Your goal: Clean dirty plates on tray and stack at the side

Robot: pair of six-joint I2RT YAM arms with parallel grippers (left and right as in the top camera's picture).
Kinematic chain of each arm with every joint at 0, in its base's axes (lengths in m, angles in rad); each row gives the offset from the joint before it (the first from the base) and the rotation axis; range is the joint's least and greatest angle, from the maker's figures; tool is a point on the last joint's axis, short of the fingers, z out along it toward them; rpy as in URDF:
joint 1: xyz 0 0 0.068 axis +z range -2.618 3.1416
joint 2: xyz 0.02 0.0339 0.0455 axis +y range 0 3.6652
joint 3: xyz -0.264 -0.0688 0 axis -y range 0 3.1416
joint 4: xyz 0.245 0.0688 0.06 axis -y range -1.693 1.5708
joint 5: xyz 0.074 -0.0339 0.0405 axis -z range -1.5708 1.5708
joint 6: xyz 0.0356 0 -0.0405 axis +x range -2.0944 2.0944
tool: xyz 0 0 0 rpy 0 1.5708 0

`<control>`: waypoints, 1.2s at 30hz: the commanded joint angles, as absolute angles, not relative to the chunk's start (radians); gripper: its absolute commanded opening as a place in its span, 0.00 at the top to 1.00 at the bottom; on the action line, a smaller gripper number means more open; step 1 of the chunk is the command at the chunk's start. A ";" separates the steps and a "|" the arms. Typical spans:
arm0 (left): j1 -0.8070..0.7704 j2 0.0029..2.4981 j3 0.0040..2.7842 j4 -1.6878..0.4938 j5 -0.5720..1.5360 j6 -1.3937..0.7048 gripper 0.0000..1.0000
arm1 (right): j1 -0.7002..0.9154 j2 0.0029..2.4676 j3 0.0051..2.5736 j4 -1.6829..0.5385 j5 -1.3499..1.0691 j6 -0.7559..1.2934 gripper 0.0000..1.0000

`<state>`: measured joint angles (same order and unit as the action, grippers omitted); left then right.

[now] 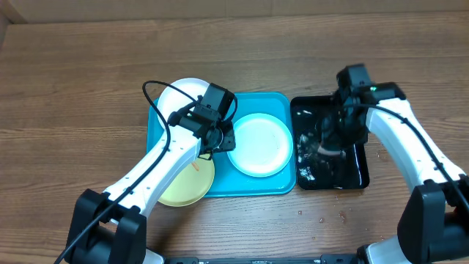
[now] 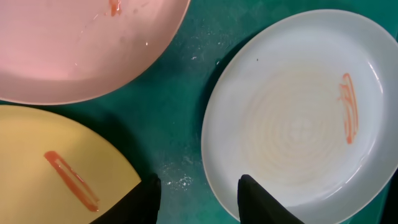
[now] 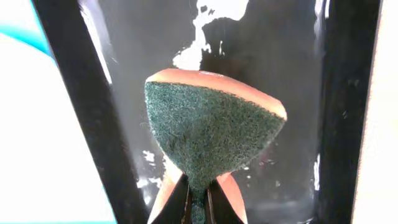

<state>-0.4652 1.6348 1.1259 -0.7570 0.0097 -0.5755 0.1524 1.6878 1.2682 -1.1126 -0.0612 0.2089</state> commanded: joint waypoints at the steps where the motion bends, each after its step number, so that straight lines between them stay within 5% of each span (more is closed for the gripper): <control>1: -0.472 1.648 1.083 -0.719 -0.007 -0.565 0.59 | 0.158 1.673 1.279 -1.125 -0.045 0.206 0.96; 9: -0.472 1.648 1.055 -0.674 -0.003 -0.565 0.70 | 0.158 1.674 1.269 -1.132 -0.045 0.205 0.96; 36: -0.522 1.736 0.988 -0.541 -0.033 -0.591 0.67 | 0.158 1.674 1.269 -1.136 -0.045 0.205 0.96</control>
